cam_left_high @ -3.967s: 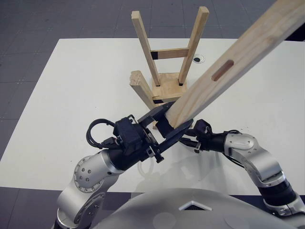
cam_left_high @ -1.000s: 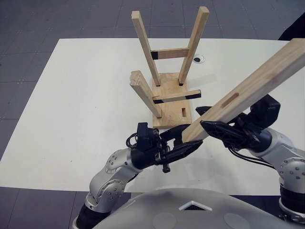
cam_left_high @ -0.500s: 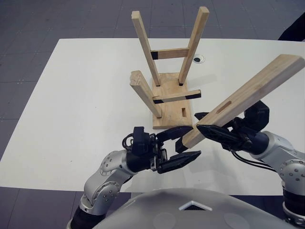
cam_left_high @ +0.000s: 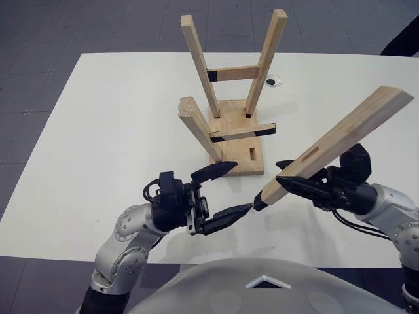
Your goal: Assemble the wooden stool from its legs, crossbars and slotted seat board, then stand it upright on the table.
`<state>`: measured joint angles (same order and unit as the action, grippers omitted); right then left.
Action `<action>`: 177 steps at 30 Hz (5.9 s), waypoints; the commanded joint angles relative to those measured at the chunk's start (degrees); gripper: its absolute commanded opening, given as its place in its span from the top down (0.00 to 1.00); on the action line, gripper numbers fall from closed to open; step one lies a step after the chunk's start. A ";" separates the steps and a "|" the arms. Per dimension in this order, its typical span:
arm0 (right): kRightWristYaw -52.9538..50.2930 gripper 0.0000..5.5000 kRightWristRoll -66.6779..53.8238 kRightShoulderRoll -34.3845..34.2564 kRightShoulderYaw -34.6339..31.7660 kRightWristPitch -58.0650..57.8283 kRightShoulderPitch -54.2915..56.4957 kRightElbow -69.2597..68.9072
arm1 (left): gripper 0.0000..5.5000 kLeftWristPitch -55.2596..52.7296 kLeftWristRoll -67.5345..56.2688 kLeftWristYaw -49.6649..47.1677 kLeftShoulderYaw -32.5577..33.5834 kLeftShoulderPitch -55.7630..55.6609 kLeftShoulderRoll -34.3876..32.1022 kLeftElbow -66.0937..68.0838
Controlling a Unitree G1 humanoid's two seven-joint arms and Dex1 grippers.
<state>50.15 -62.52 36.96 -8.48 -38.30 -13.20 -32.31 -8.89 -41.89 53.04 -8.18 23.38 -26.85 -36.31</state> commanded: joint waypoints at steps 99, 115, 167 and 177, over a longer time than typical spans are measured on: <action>28.03 0.63 42.94 -20.91 11.69 48.20 43.49 75.26 | 0.61 10.72 44.53 -24.32 -3.03 -10.31 3.23 30.95; 34.71 0.63 51.19 -18.30 24.26 50.47 36.85 76.30 | 0.61 9.82 44.32 -24.11 -2.99 -10.11 3.05 29.24; 4.21 0.63 54.70 -0.77 29.85 48.39 14.32 44.96 | 0.61 -1.60 35.92 -8.15 -3.34 7.06 -12.76 -4.72; 3.87 0.63 51.50 0.30 30.12 43.13 14.02 44.57 | 0.61 5.01 29.26 -15.40 -5.86 -1.33 0.73 -10.58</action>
<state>53.14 -18.36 33.87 17.94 15.29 6.83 5.96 -5.04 -11.33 39.03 -14.01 23.62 -27.26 -45.58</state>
